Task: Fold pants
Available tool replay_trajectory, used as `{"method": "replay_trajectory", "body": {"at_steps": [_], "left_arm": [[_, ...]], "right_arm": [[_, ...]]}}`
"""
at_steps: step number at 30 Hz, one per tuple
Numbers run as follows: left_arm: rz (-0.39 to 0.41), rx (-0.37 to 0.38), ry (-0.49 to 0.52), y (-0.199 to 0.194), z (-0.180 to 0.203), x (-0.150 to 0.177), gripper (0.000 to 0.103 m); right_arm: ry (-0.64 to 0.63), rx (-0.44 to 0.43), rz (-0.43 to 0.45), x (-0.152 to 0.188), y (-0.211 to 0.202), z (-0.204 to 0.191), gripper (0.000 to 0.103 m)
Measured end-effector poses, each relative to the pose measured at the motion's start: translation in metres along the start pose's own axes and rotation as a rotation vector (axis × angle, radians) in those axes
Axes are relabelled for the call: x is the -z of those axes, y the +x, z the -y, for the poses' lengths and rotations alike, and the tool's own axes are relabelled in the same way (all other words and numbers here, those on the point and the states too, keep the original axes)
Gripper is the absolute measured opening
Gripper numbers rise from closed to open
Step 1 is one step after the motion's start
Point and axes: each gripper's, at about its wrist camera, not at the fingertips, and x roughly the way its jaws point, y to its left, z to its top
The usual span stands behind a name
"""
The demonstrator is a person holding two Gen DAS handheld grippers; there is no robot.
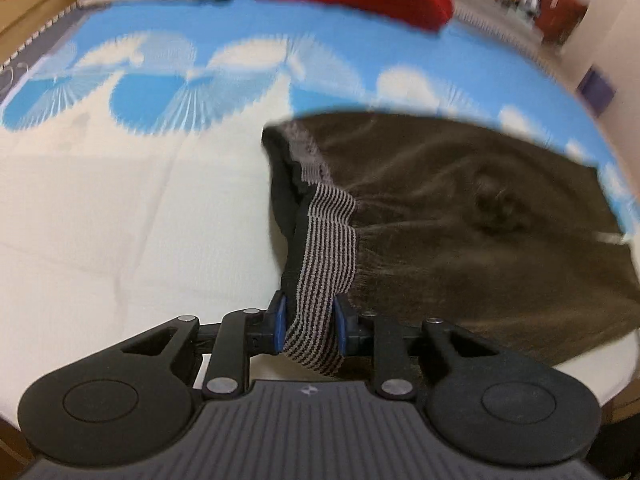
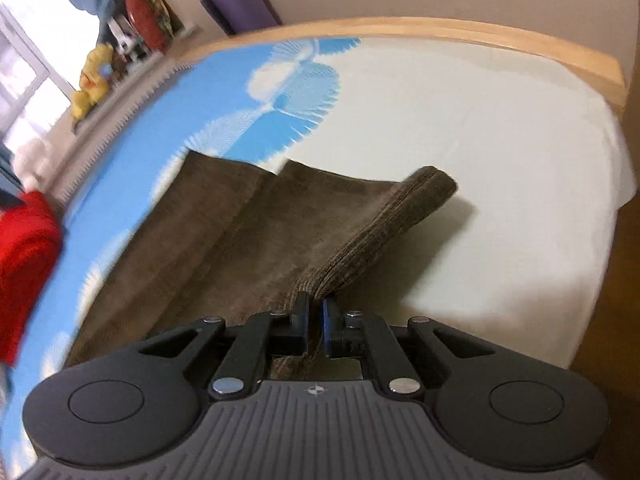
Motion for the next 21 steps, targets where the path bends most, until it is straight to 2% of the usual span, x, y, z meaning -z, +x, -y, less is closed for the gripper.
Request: {"method": "replay_trajectory", "body": {"at_steps": [2,4,6,8,10,12,13,14,17,18,20,21], "left_arm": [[-0.054,-0.036,0.029,0.014,0.004,0.002,0.026],[-0.083,-0.063,0.06,0.023,0.011,0.004,0.027],[-0.108,-0.091,0.084,0.031,0.015,0.006,0.029],[-0.139,-0.095,0.07,0.037,0.013,0.004,0.035],[-0.114,-0.108,0.061,0.034,0.013,0.0,0.035],[-0.051,-0.119,0.071,0.024,0.016,-0.004,0.044],[-0.028,-0.099,0.074,0.021,0.019,-0.005,0.046],[-0.016,-0.063,0.082,0.019,0.023,-0.005,0.046],[-0.044,0.038,0.162,0.026,0.044,-0.001,0.046],[-0.063,0.051,0.196,0.032,0.05,0.002,0.046],[-0.139,0.041,0.27,0.051,0.061,0.013,0.046],[-0.201,-0.001,0.307,0.064,0.065,0.021,0.046]], "right_arm": [[0.011,0.073,-0.096,0.003,0.014,0.007,0.006],[0.012,0.119,-0.146,0.006,0.021,0.01,0.006],[-0.008,0.137,-0.153,0.006,0.021,0.008,0.006],[-0.006,0.145,-0.147,0.005,0.021,0.006,0.007],[-0.001,0.17,-0.148,0.006,0.022,0.004,0.01],[-0.032,0.21,-0.119,0.01,0.016,0.0,0.014],[-0.053,0.224,-0.08,0.008,0.01,-0.003,0.015],[-0.082,0.232,-0.04,0.006,0.007,-0.007,0.022],[-0.18,0.187,0.07,0.007,-0.008,-0.026,0.042],[-0.209,0.142,0.088,0.009,-0.011,-0.034,0.043],[-0.28,0.047,0.101,0.014,-0.013,-0.052,0.044],[-0.32,0.01,0.106,0.018,-0.015,-0.062,0.044]]}}
